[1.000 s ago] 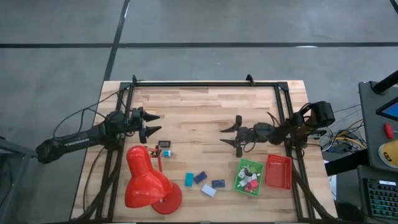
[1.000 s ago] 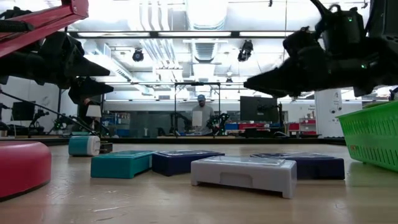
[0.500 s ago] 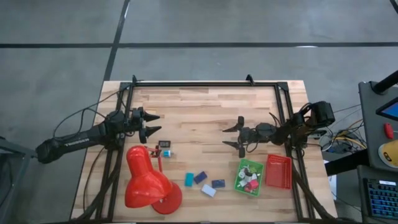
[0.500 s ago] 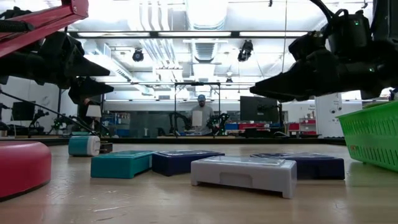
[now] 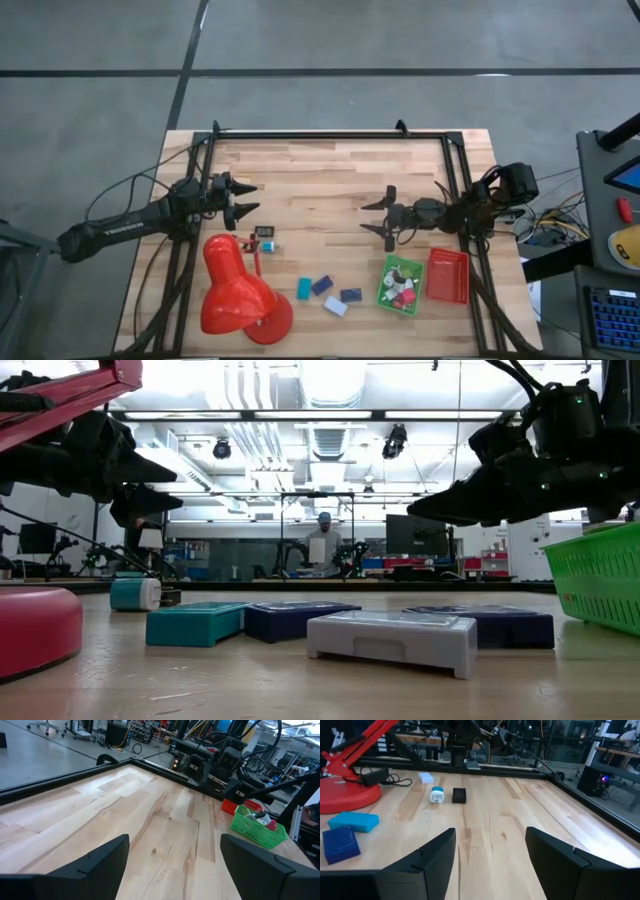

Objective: Pick & Place Office items
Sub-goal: Put the blue charger adapter into the green basket

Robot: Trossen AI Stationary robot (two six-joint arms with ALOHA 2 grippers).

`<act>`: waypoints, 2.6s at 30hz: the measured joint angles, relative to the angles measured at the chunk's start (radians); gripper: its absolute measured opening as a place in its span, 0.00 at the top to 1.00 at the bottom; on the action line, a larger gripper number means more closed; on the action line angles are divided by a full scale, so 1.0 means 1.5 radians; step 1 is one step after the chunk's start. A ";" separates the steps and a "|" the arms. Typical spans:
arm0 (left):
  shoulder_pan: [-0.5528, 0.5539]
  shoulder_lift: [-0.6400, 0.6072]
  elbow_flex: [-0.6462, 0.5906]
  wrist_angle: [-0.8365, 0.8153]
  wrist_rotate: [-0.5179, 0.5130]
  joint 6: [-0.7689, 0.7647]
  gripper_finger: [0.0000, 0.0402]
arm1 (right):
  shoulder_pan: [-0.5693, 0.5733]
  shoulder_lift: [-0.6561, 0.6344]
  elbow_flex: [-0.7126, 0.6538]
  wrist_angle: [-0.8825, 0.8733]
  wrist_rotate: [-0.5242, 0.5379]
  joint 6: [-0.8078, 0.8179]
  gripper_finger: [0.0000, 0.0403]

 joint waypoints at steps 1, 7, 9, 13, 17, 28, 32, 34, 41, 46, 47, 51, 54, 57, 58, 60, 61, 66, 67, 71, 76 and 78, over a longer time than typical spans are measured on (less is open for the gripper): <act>0.000 0.000 0.000 0.000 0.000 0.000 0.20 | 0.000 0.000 0.001 0.000 0.000 0.000 0.42; 0.000 0.000 0.000 0.000 0.000 0.000 0.20 | 0.000 0.000 0.007 -0.001 0.000 0.000 0.40; 0.000 0.000 0.000 0.000 0.000 0.000 0.20 | 0.000 0.000 0.009 -0.001 -0.001 0.000 0.40; 0.000 0.000 0.000 0.000 0.000 0.000 0.20 | 0.001 0.000 0.011 -0.001 -0.001 0.000 0.39; 0.000 0.000 0.000 0.000 0.000 0.008 0.20 | 0.001 0.000 0.013 -0.001 -0.001 0.000 0.39; 0.000 0.000 0.000 0.017 -0.001 0.076 0.20 | 0.001 0.000 0.013 -0.002 -0.001 0.000 0.40; 0.000 0.003 0.013 0.031 0.092 0.123 0.20 | 0.001 0.000 0.013 -0.001 -0.002 0.000 0.39; 0.000 0.008 0.029 0.022 0.133 0.129 0.20 | 0.001 0.000 0.013 -0.001 -0.002 0.000 0.38; 0.000 0.079 0.058 -0.042 0.062 0.138 0.20 | 0.001 0.000 0.013 -0.001 -0.001 0.000 0.39; 0.000 0.138 0.061 -0.045 0.052 0.135 0.20 | 0.001 0.000 0.013 -0.001 -0.001 -0.001 0.40; 0.000 0.148 0.061 -0.045 0.052 0.136 0.20 | 0.001 0.000 0.013 -0.001 -0.001 0.000 0.40; 0.000 0.185 0.060 -0.064 0.058 0.148 0.20 | 0.001 0.000 0.013 -0.001 -0.001 -0.001 0.40; -0.006 0.204 0.061 -0.060 0.083 0.147 0.20 | 0.001 0.000 0.013 -0.001 -0.001 0.000 0.39; -0.019 0.221 0.067 -0.060 0.086 0.145 0.20 | 0.001 0.000 0.013 -0.001 -0.001 -0.001 0.38; -0.024 0.227 0.071 -0.066 0.086 0.145 0.20 | 0.001 0.000 0.013 -0.001 -0.001 -0.001 0.38; -0.031 0.239 0.077 -0.089 0.082 0.146 0.20 | 0.001 0.000 0.013 -0.001 -0.001 -0.001 0.38; -0.033 0.247 0.079 -0.100 0.079 0.145 0.20 | 0.001 0.000 0.013 -0.001 -0.001 -0.001 0.38; -0.050 0.280 0.105 -0.105 0.078 0.147 0.20 | 0.001 0.000 0.013 -0.001 -0.001 -0.001 0.39; -0.056 0.287 0.113 -0.105 0.082 0.156 0.20 | 0.001 0.000 0.013 -0.001 -0.001 -0.001 0.39; -0.081 0.319 0.146 -0.105 0.124 0.200 0.20 | 0.001 0.000 0.013 -0.001 -0.001 -0.001 0.40; -0.101 0.379 0.163 -0.102 0.181 0.202 0.21 | 0.001 0.000 0.013 -0.001 -0.001 -0.001 0.39; -0.111 0.409 0.163 -0.091 0.186 0.193 0.21 | 0.001 0.000 0.013 -0.001 -0.001 -0.001 0.38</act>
